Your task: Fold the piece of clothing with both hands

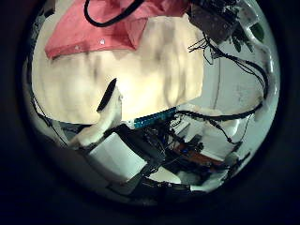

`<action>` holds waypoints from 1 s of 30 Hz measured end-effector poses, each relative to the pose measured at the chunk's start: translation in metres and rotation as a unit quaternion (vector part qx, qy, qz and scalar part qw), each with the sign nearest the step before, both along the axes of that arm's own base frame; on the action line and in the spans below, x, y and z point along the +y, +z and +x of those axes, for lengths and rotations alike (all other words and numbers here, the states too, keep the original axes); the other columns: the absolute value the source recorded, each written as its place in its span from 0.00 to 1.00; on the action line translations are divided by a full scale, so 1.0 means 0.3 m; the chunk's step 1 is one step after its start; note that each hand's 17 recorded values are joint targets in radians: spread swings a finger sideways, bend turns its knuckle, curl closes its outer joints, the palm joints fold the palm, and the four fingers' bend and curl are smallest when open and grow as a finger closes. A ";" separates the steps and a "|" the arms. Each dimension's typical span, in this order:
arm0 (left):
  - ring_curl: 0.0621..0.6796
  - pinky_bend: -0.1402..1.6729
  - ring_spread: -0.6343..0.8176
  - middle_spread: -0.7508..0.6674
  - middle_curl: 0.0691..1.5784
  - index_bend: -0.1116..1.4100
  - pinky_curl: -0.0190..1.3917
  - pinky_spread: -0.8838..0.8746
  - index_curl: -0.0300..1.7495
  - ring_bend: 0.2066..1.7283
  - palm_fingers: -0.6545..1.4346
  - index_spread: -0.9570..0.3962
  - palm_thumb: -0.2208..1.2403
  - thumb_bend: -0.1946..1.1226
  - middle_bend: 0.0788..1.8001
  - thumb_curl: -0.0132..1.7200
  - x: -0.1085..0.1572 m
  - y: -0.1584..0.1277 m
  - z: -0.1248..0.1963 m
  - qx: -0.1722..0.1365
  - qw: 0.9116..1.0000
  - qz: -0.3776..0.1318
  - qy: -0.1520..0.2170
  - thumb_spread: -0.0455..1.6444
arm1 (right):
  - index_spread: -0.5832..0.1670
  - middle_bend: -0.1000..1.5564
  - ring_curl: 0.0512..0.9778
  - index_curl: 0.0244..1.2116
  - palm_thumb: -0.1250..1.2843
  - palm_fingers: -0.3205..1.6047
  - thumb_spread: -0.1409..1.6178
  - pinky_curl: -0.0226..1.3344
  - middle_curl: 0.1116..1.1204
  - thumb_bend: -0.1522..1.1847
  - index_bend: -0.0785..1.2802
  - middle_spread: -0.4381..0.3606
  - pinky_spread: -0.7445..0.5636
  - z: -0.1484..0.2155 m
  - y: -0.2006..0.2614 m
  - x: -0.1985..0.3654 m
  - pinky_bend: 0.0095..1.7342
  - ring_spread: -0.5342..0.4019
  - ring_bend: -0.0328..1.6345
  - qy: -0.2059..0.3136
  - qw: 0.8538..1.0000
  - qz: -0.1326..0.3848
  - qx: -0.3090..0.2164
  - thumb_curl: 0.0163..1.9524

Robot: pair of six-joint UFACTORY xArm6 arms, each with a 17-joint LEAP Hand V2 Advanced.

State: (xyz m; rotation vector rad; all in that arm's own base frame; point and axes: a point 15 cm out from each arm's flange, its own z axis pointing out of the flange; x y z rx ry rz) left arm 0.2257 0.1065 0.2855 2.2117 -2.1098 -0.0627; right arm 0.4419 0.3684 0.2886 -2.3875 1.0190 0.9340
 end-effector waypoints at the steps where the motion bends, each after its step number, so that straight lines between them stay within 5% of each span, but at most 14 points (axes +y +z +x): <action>1: 0.23 0.26 0.62 0.63 0.16 0.19 0.24 0.66 0.22 0.22 0.41 0.70 0.53 0.13 0.06 0.21 -0.002 -0.002 0.001 0.000 1.000 0.001 -0.002 0.66 | 0.40 0.69 0.37 0.47 0.77 0.45 0.64 0.35 0.42 0.10 0.55 0.42 0.56 0.000 0.000 0.000 0.37 0.35 0.68 0.000 1.000 0.000 0.000 0.44; 2: 0.23 0.26 0.62 0.63 0.16 0.19 0.24 0.66 0.22 0.22 0.41 0.70 0.53 0.13 0.06 0.21 -0.001 -0.001 -0.001 0.000 1.000 0.002 -0.002 0.66 | 0.40 0.54 0.35 0.51 0.76 0.33 0.64 0.38 0.36 0.10 0.65 0.40 0.61 -0.001 0.000 0.000 0.43 0.40 0.61 0.001 1.000 0.000 0.000 0.44; 4: 0.23 0.26 0.62 0.63 0.16 0.19 0.24 0.66 0.22 0.22 0.41 0.70 0.53 0.13 0.06 0.21 -0.001 0.000 -0.012 0.001 1.000 0.002 -0.001 0.66 | 0.41 0.58 0.35 0.50 0.76 0.37 0.64 0.37 0.38 0.10 0.62 0.32 0.66 -0.006 0.000 0.001 0.41 0.36 0.63 0.006 1.000 0.001 -0.001 0.43; 5: 0.23 0.26 0.62 0.63 0.16 0.19 0.24 0.66 0.22 0.23 0.41 0.70 0.53 0.13 0.06 0.21 -0.003 0.000 -0.016 0.002 1.000 0.002 0.000 0.66 | 0.40 0.63 0.34 0.47 0.75 0.40 0.64 0.34 0.39 0.10 0.57 0.40 0.71 -0.016 0.002 0.002 0.37 0.41 0.65 0.014 1.000 0.003 -0.001 0.43; 11: 0.22 0.26 0.61 0.63 0.16 0.19 0.24 0.65 0.22 0.23 0.41 0.69 0.53 0.13 0.06 0.21 -0.006 0.005 -0.018 -0.002 1.000 0.003 0.000 0.66 | 0.32 0.54 0.30 0.45 0.71 0.28 0.63 0.34 0.35 0.08 0.51 0.44 0.85 -0.040 0.017 0.005 0.42 0.57 0.56 0.036 0.999 -0.003 -0.018 0.40; 16: 0.22 0.26 0.61 0.63 0.16 0.19 0.24 0.65 0.22 0.23 0.41 0.69 0.54 0.13 0.06 0.21 -0.006 0.006 -0.020 -0.003 1.000 0.002 0.001 0.66 | 0.28 0.41 0.26 0.39 0.56 0.22 0.64 0.34 0.28 0.07 0.41 0.53 0.92 -0.060 0.024 -0.034 0.46 0.71 0.53 0.057 0.998 -0.026 -0.030 0.32; 17: 0.22 0.26 0.61 0.63 0.16 0.19 0.24 0.65 0.22 0.23 0.41 0.69 0.54 0.13 0.06 0.21 -0.008 0.006 -0.019 -0.003 1.000 0.002 0.001 0.65 | 0.27 0.37 0.24 0.36 0.43 0.16 0.62 0.34 0.25 0.00 0.37 0.54 0.93 -0.061 0.026 -0.038 0.48 0.74 0.50 0.061 0.997 -0.026 -0.033 0.29; 20: 0.22 0.26 0.61 0.63 0.16 0.19 0.24 0.65 0.22 0.23 0.41 0.69 0.54 0.13 0.06 0.21 -0.011 0.000 -0.023 -0.002 1.000 0.000 0.000 0.65 | 0.22 0.29 0.21 0.32 0.30 0.13 0.59 0.33 0.21 0.04 0.29 0.61 0.94 -0.059 0.053 -0.044 0.48 0.80 0.46 0.069 0.996 -0.018 -0.048 0.24; 25: 0.21 0.26 0.61 0.63 0.16 0.19 0.24 0.65 0.22 0.23 0.41 0.69 0.54 0.13 0.06 0.22 -0.017 0.002 -0.021 -0.005 1.000 0.000 -0.001 0.65 | 0.18 0.25 0.18 0.28 0.20 0.16 0.57 0.30 0.19 0.07 0.19 0.54 0.95 -0.052 0.101 -0.033 0.44 0.82 0.42 0.065 0.996 0.015 -0.052 0.20; 30: 0.21 0.26 0.61 0.63 0.16 0.19 0.23 0.65 0.22 0.23 0.41 0.69 0.54 0.13 0.06 0.22 -0.020 0.003 -0.021 -0.005 1.000 -0.001 -0.001 0.65 | 0.17 0.25 0.17 0.26 0.19 0.21 0.57 0.28 0.20 0.09 0.19 0.43 0.95 -0.060 0.250 0.039 0.42 0.78 0.40 0.037 0.991 0.126 -0.013 0.19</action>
